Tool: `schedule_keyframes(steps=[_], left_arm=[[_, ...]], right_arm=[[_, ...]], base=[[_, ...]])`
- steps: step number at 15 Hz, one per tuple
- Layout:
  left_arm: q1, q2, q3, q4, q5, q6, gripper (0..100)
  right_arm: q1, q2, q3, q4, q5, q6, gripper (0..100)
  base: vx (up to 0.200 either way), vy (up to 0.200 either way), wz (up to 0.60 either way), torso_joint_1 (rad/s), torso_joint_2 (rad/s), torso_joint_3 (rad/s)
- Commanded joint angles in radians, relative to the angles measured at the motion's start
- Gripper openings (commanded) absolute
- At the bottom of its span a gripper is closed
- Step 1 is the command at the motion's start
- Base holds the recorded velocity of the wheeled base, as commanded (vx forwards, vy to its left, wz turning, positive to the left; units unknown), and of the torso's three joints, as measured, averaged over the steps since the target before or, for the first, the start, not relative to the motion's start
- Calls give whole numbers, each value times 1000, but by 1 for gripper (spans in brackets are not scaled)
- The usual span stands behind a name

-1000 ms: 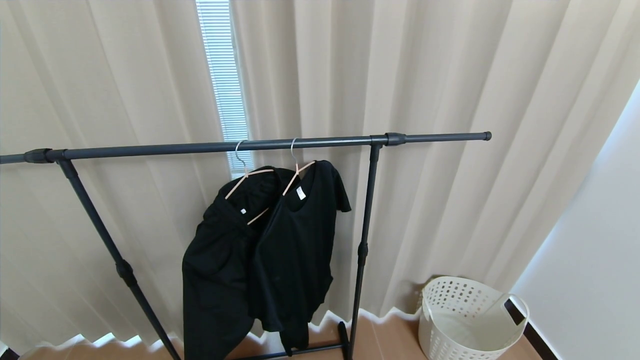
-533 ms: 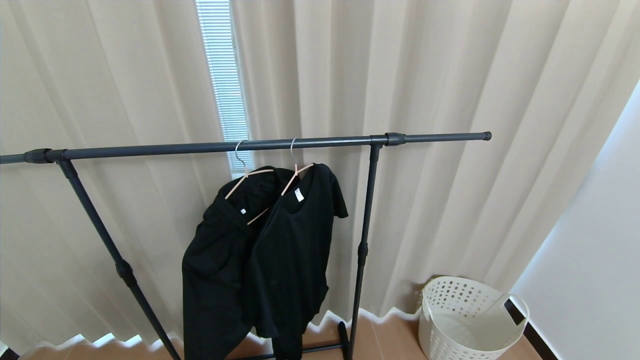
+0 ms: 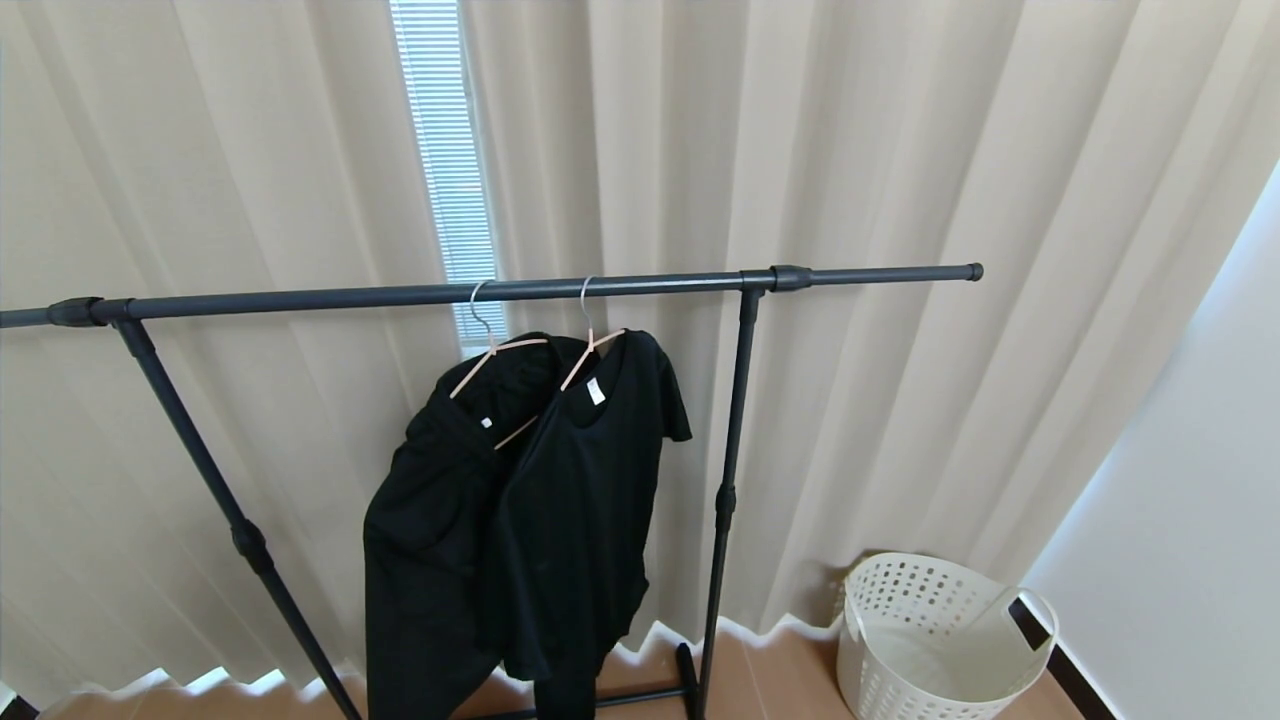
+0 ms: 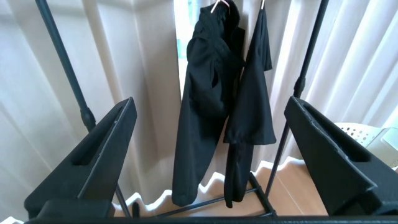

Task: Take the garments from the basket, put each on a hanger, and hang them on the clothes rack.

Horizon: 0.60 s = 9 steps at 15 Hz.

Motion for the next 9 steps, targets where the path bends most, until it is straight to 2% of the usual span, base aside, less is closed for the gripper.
schedule_keyframes(steps=[1, 9], left_arm=[[0, 2, 0, 0, 0, 0, 100], [0, 2, 0, 0, 0, 0, 100]], right_arm=[[0, 0, 0, 0, 1, 0, 100], [0, 0, 0, 0, 1, 0, 100]], base=[[0, 0, 0, 0, 0, 0], [0, 0, 0, 0, 0, 0]])
